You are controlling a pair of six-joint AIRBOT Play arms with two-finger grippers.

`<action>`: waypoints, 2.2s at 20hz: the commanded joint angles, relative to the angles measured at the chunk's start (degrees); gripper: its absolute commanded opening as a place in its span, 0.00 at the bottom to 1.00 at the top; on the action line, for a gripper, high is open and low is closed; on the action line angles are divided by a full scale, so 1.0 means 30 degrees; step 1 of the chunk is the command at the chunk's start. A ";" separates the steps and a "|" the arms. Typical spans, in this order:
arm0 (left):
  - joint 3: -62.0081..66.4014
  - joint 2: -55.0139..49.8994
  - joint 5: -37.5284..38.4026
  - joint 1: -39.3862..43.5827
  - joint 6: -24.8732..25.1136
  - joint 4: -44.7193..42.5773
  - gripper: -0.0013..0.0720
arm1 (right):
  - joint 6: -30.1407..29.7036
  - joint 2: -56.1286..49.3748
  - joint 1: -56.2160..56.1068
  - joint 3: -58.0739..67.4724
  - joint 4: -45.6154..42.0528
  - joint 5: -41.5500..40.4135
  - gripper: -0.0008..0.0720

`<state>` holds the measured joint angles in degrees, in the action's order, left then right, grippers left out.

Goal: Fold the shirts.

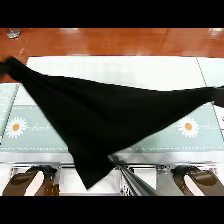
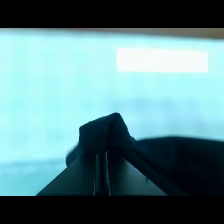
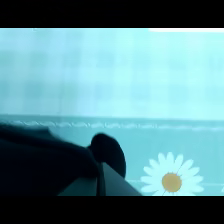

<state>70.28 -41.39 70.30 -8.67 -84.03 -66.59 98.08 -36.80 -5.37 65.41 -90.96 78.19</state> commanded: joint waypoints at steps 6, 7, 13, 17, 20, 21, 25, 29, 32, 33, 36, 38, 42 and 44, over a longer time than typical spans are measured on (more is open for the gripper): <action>-0.4044 -0.7912 -0.4765 0.1064 0.0845 0.5078 0.07 | 0.2659 -0.9078 0.2375 -0.3359 0.1960 -0.9260 0.04; -0.4036 -0.8699 -0.4743 0.1341 0.0845 0.5617 0.13 | 0.1683 -1.0265 0.2812 -0.2805 0.4044 -0.9602 0.04; -0.3534 -0.9704 -0.0168 -0.0532 0.0627 0.0984 0.97 | -0.2965 -1.3260 0.6776 0.1144 0.7424 -0.4656 0.86; -0.9136 -0.6579 0.1654 -0.3177 0.0262 -0.0474 0.97 | -0.2943 -1.1606 1.0622 -0.2426 0.4153 -0.2324 0.86; -1.4426 -0.4386 0.0809 -0.3031 0.0561 0.2543 0.97 | -0.4430 -1.0229 1.1395 -0.6907 0.6666 -0.4044 0.86; -1.5766 -0.3927 0.0619 -0.2820 0.0954 0.3614 0.97 | -0.4809 -1.0025 1.1387 -0.7803 0.7271 -0.4386 0.86; -1.7711 -0.3745 -0.1494 -0.0729 0.1100 0.6477 0.97 | -0.5493 -1.0040 1.1395 -0.8859 0.8896 -0.5136 0.86; -1.7704 -0.4495 -0.3963 0.2572 0.0233 0.6936 0.96 | -0.5428 -1.0047 1.1395 -0.8859 0.9020 -0.5588 0.86; -1.7150 -0.5107 -0.5042 0.3279 0.0634 0.6951 0.06 | -0.5413 -1.0061 1.1387 -0.8859 0.9020 -0.5559 0.86; -1.6699 -0.5078 -0.5100 0.3206 0.1042 0.6936 0.06 | -0.5384 -1.0171 1.1366 -0.8874 0.9049 -0.5493 0.86; -1.5118 -0.5078 -0.5078 0.3257 0.1282 0.6943 0.06 | -0.5246 -1.0994 1.0280 -0.8867 0.9857 -0.5982 0.86; -1.4251 -0.5078 -0.5085 0.3257 0.1282 0.6943 0.06 | -0.5238 -1.1657 0.9020 -0.8845 1.0972 -0.7176 0.86; -1.3078 -0.5085 -0.5377 0.3257 0.1290 0.6943 0.06 | -0.4539 -1.3376 0.6608 -0.7759 1.2364 -0.9041 0.70; -1.2080 -0.5078 -0.5450 0.3169 0.1304 0.6929 0.06 | -0.5348 -1.3988 0.5763 -0.6455 1.2699 -0.8116 0.04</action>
<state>30.59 -56.64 54.83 0.99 -80.31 -45.84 83.26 -75.99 15.88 42.41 -56.05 53.82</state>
